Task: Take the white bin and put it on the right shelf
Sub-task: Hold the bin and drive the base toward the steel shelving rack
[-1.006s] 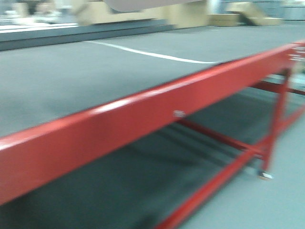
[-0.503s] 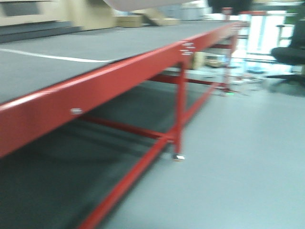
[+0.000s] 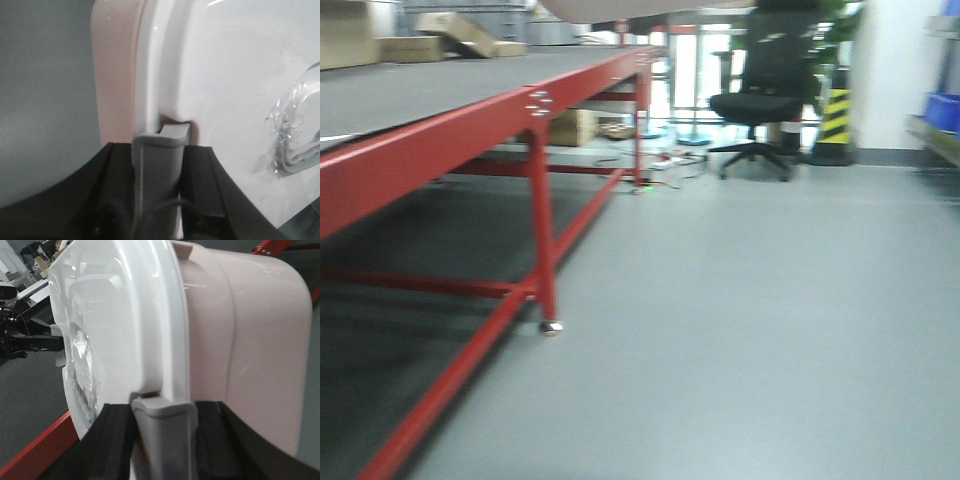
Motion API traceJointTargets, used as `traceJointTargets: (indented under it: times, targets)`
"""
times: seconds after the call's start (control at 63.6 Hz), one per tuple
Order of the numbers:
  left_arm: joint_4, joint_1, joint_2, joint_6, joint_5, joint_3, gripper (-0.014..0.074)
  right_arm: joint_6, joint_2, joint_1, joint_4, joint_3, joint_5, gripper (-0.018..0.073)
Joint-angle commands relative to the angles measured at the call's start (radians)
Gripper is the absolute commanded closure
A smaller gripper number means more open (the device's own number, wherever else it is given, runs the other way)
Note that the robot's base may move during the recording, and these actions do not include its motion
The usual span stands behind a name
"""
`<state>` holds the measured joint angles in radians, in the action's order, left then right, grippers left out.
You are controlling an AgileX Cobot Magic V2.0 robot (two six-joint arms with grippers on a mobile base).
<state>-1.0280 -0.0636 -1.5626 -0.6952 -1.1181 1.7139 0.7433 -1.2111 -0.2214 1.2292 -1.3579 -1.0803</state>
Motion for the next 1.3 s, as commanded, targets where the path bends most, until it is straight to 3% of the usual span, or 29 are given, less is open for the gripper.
traceJointTargets:
  times: [0.0,1.288]
  targets:
    - [-0.181,-0.071,0.056,-0.039,-0.198,0.032,0.0722,0.0,0.034,0.044,0.235,-0.032,-0.21,0.0487]
    - [-0.181,-0.071,0.056,-0.039,-0.198,0.032,0.0722,0.0,0.034,0.044,0.235,-0.032,-0.21,0.0487]
